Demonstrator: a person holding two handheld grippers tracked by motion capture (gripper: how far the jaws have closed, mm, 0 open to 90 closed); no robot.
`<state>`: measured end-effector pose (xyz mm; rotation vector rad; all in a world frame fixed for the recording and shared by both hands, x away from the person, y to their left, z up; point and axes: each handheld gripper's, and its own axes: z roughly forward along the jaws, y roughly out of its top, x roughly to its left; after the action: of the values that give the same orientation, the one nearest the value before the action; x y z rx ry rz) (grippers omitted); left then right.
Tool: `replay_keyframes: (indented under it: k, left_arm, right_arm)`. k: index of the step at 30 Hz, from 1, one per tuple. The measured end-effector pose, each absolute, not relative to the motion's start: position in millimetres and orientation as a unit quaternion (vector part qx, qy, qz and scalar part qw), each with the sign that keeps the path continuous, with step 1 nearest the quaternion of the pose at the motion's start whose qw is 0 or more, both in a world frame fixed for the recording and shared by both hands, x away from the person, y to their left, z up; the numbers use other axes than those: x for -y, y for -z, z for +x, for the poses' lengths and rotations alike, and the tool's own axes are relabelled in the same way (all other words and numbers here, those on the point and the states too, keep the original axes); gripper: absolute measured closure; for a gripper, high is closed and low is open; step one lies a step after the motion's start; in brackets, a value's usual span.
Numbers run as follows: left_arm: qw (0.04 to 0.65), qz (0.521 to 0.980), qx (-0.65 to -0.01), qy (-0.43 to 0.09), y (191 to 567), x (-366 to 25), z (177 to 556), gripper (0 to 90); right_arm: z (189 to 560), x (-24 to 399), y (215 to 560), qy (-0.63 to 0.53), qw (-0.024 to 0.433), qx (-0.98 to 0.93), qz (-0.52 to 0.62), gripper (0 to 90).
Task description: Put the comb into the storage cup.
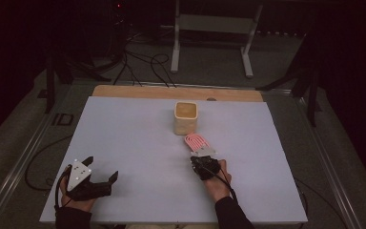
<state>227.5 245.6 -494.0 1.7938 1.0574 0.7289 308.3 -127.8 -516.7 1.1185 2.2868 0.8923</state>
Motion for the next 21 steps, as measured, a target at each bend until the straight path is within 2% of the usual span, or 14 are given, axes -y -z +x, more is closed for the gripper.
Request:
replay_keyframes:
  k: [9,21]
  left_arm:
    - [0.450,0.726,-0.428,-0.295,494.1,-246.1,227.5,0.6]
    - [0.448,0.727,-0.429,-0.295,494.5,-245.1,227.6,0.6]
  right_arm:
    - [303.9,130.0,515.1,-0.324,0.221,-0.829,0.398,88.9]
    - [277.7,153.4,517.1,-0.321,0.218,-0.829,0.403,88.7]
